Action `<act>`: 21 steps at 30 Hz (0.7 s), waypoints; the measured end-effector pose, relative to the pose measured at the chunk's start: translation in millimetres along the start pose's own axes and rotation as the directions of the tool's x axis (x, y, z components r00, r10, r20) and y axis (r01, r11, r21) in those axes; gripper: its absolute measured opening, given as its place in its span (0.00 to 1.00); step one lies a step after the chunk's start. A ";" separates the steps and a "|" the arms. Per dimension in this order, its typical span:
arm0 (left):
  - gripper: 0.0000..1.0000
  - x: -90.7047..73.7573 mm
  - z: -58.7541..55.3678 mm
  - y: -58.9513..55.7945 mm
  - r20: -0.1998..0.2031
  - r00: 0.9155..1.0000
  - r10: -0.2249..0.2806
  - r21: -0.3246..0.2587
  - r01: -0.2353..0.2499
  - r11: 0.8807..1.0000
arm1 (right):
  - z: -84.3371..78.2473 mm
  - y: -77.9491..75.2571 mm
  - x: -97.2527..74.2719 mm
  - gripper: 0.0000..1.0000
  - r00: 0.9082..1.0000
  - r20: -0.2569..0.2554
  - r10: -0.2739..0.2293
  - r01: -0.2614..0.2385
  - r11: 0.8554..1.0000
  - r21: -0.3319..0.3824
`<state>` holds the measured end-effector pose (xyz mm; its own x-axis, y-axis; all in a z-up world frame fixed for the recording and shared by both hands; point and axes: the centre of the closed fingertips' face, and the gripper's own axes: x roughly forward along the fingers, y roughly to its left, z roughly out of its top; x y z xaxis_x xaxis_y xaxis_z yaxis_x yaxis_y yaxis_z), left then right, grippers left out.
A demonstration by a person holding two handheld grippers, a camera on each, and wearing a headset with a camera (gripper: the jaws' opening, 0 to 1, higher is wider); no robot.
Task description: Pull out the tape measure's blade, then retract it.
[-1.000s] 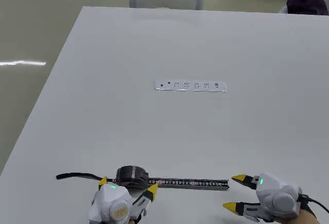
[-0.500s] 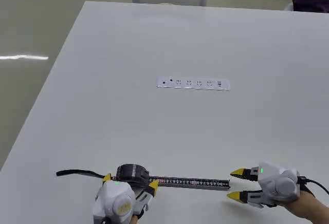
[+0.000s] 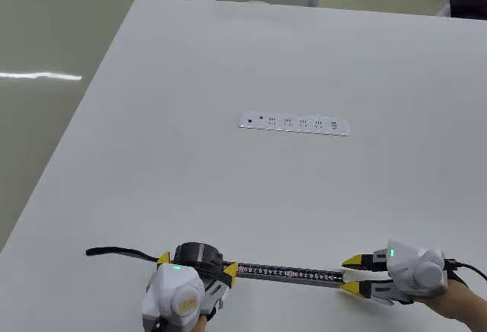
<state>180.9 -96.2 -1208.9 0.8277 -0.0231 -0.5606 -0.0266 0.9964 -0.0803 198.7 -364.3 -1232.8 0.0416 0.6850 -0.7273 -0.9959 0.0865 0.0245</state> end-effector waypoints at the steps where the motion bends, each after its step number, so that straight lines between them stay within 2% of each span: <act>1: 0.80 0.7 0.2 0.0 0.000 1.000 0.002 -0.003 -0.002 1.000 | 0.0 0.1 0.5 0.20 1.000 0.002 0.002 -0.002 1.000 -0.008; 8: 0.79 3.3 1.2 0.0 0.000 1.000 0.009 -0.012 -0.009 1.000 | -0.5 3.8 5.6 0.15 0.999 0.014 0.035 -0.034 0.999 -0.027; 13: 0.78 3.4 -0.8 2.2 -0.008 1.000 0.012 -0.013 -0.012 1.000 | 1.3 4.8 5.5 0.14 0.999 0.022 0.036 -0.035 0.998 -0.053; 21: 0.78 6.6 -2.3 -0.1 -0.011 1.000 0.013 -0.017 -0.013 1.000 | 0.1 3.1 6.3 0.14 0.999 0.033 0.033 -0.032 0.998 -0.047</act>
<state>185.0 -96.6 -1214.5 0.8210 -0.0113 -0.5708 -0.0471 0.9951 -0.0874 195.8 -359.6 -1237.1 0.0109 0.7113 -0.7028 -0.9994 0.0308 0.0156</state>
